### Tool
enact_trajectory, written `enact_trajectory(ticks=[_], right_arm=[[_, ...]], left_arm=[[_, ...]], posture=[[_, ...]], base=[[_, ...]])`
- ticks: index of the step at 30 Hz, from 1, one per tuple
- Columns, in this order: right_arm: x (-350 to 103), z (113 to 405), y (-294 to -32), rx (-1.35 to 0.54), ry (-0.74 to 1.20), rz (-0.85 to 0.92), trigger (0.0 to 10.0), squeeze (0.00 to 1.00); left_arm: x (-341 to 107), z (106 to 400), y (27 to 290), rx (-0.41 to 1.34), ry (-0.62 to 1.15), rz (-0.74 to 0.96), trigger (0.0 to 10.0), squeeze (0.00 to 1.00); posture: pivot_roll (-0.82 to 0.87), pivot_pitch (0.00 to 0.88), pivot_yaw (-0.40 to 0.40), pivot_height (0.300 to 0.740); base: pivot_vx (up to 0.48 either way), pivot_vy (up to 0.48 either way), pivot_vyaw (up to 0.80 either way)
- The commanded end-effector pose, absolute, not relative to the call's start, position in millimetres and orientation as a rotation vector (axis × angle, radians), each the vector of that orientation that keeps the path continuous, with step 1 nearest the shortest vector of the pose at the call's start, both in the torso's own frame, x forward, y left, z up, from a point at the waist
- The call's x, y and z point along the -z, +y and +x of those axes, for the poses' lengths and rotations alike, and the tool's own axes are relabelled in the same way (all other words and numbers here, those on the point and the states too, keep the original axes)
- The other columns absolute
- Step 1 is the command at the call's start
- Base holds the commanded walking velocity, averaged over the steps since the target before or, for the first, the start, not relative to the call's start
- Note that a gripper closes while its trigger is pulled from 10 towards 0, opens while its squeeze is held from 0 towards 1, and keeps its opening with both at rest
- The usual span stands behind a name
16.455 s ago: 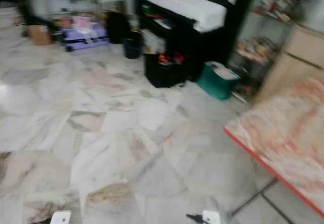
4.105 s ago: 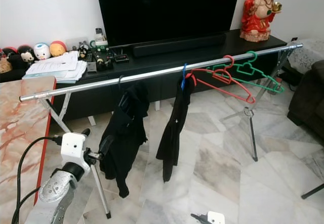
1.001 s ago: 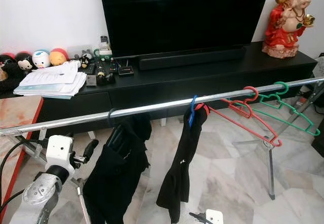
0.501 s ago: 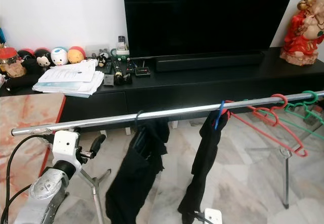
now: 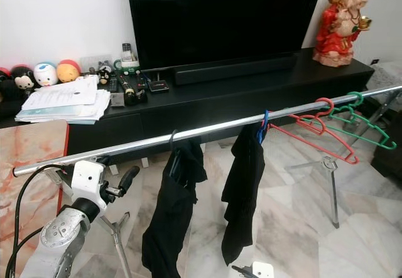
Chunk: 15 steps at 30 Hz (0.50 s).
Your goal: Hang hanger
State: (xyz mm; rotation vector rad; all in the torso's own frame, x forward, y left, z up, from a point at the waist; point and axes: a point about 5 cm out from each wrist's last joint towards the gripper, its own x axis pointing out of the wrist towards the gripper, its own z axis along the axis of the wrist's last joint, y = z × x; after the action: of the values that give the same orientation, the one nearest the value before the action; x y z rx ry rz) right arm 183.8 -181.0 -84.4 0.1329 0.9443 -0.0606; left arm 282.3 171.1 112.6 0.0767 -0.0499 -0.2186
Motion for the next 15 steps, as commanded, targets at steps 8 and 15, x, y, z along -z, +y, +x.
enact_trajectory(ticks=[8,15], right_arm=[[85,182,-184,0.07,0.951,0.127,10.0,0.0],[85,182,-183,0.067,0.952,0.126,10.0,0.0]], left_arm=[[-111,276,166,0.267,-0.032,0.074,10.0,0.0],[-90,271,158,0.282,0.053,0.094,10.0,0.0]], posture=[[0.11,0.04,0.029,0.74],[0.11,0.041,0.031,0.74]], base=[[0.0,0.0,0.0],[0.0,0.0,0.0]])
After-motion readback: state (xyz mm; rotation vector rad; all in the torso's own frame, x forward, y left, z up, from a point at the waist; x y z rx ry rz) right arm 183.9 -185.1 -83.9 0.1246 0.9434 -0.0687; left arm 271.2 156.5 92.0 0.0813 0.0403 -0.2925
